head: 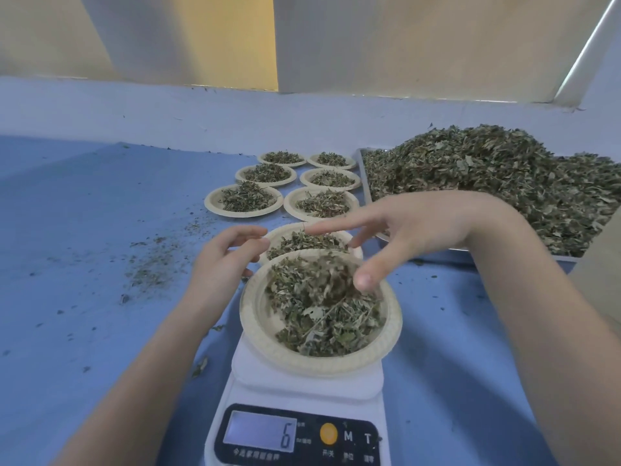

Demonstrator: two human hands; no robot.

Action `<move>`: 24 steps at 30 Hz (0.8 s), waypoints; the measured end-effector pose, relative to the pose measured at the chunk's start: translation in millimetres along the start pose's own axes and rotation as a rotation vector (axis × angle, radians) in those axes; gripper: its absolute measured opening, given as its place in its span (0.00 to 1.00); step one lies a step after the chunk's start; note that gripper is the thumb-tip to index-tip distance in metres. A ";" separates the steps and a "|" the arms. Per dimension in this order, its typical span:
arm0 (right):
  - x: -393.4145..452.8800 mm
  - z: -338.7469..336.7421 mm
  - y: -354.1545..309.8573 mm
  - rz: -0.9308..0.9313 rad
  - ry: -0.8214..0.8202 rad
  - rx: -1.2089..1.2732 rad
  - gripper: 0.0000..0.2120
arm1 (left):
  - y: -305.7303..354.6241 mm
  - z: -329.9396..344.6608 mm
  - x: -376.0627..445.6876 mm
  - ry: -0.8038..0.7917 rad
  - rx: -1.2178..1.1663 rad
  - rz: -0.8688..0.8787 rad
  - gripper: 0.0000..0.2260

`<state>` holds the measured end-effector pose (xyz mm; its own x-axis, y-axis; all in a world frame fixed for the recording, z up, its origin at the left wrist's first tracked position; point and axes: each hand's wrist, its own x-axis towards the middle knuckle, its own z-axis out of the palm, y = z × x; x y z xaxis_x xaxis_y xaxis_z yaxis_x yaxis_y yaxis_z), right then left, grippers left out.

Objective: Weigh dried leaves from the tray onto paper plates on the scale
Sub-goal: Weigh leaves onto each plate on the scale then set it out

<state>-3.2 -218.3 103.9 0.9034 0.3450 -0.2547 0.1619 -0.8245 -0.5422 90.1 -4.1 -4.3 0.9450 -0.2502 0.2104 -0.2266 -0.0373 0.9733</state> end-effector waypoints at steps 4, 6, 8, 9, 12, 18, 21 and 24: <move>-8.2 -5.9 -3.9 0.046 0.140 -0.049 0.31 | 0.1 -2.0 -0.1 0.013 -0.015 -0.008 0.05; -9.1 -6.7 0.3 0.063 0.171 -0.072 0.30 | 0.5 -2.5 -0.5 0.010 -0.008 -0.007 0.05; -10.4 -6.5 2.0 0.072 0.190 -0.069 0.29 | 1.1 -2.8 -1.0 0.008 -0.001 -0.005 0.05; -11.5 -6.8 2.8 0.080 0.207 -0.060 0.30 | 1.3 -3.1 -1.3 0.008 0.000 -0.003 0.05; -14.2 -9.4 6.1 0.106 0.257 -0.028 0.31 | 2.1 -3.2 -1.9 0.012 -0.006 -0.001 0.05; -14.7 -10.5 11.2 0.145 0.258 0.001 0.34 | 4.6 -4.6 -2.1 0.011 0.000 0.002 0.04; -14.1 -10.8 14.5 0.163 0.242 0.001 0.33 | 4.7 -4.6 -2.3 0.012 -0.001 0.002 0.04; -12.5 -11.4 18.1 0.167 0.205 -0.007 0.35 | 4.2 -4.4 -1.9 0.006 0.006 0.000 0.05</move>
<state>-7.0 -242.7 106.4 0.9793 0.1061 -0.1724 0.0056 -0.8655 -0.5009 88.3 0.5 -0.2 0.9464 -0.2445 0.2109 -0.2280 -0.0432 0.9727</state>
